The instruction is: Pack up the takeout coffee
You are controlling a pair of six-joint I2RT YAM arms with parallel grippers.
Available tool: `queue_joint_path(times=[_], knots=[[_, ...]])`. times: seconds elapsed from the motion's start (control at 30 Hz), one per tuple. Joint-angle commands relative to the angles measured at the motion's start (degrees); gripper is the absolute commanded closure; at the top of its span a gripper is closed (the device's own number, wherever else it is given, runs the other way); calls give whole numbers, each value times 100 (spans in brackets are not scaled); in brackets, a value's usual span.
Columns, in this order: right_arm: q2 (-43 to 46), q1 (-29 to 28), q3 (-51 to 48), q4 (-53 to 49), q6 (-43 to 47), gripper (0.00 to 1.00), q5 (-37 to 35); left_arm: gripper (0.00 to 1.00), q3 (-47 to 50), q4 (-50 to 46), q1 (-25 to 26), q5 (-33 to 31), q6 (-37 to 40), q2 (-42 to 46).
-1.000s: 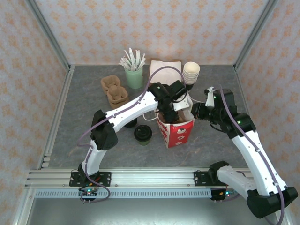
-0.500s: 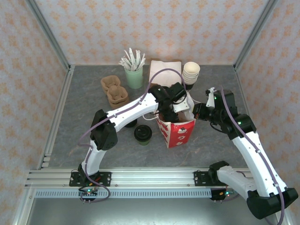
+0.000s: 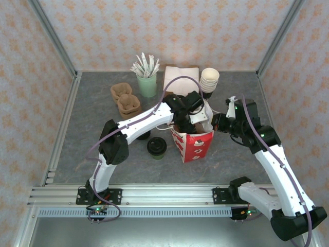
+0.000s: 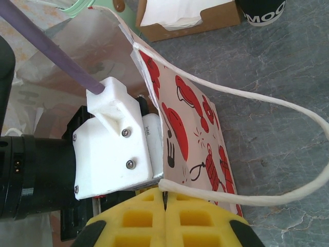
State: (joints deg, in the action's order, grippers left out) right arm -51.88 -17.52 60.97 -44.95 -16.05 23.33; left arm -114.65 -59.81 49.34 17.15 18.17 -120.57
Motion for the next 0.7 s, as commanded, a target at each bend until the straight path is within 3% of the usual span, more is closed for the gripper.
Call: queue_joint_path(times=[0.0, 0.67], knots=[[72, 21, -67, 35, -23, 100, -38, 59, 141, 92, -28, 213, 156, -27], [64, 20, -8, 38, 33, 100, -52, 59, 230, 233, 17, 244, 151, -379]])
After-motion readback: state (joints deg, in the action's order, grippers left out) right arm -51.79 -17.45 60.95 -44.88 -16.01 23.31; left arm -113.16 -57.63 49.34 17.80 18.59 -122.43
